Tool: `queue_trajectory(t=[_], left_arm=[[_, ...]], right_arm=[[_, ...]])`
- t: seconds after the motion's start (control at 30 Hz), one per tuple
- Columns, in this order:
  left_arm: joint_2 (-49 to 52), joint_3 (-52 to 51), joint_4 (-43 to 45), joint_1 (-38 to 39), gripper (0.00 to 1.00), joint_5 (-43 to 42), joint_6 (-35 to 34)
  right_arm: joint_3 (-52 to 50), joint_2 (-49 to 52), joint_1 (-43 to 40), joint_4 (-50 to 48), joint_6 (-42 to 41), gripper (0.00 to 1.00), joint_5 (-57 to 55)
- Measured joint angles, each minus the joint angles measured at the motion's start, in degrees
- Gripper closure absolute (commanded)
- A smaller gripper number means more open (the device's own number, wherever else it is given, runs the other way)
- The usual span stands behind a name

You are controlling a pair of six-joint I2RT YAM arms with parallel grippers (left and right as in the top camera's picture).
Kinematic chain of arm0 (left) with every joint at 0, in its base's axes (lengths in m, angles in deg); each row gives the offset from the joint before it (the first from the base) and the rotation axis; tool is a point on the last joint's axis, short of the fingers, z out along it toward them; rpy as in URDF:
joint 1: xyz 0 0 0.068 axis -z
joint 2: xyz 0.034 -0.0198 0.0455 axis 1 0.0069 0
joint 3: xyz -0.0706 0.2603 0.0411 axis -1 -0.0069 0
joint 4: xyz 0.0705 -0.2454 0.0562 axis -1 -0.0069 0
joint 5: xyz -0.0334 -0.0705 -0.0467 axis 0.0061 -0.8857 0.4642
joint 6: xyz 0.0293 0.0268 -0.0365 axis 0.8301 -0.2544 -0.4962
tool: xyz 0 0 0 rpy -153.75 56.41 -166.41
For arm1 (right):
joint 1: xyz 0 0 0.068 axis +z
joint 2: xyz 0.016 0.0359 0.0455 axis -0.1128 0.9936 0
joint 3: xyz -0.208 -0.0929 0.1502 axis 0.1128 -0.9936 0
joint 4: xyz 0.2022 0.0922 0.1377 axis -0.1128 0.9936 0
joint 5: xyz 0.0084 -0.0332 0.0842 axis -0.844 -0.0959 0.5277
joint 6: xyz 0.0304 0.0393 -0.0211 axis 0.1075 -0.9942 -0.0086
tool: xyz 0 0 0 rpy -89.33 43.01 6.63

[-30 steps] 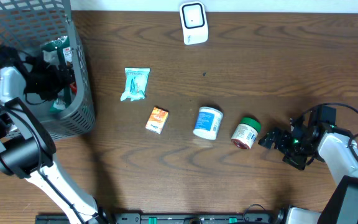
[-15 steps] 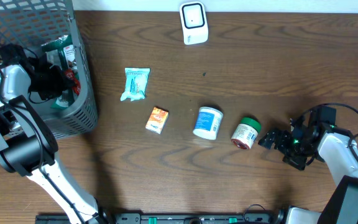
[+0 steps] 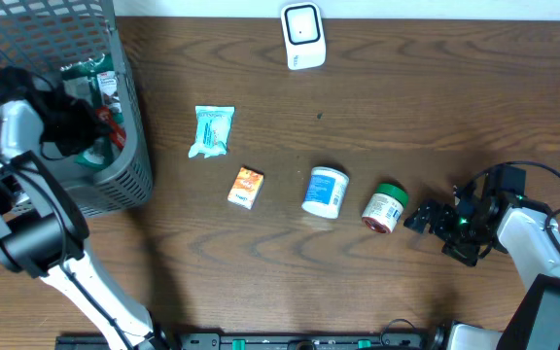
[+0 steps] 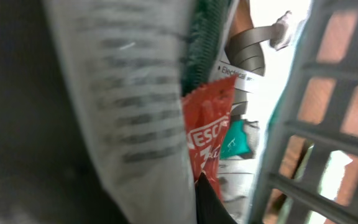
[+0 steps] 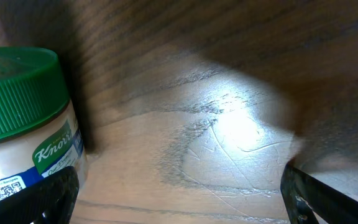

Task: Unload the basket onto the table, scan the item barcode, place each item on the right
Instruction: 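Lift the glove pack with red Nescafe sachet and drop them mid-table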

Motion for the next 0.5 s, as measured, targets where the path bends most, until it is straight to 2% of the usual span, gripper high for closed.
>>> queue_trajectory(t=[0.17,0.5], left_arm=[[-6.2,0.0,3.6,-3.7,0.93,0.1,-4.3],[-30.3,2.1,11.9,-5.5,0.93,2.5,-7.5]], right_arm=[[0.0,0.0,0.0,0.0,0.0,0.01,0.0],[0.0,0.0,0.0,0.0,0.0,0.01,0.0]])
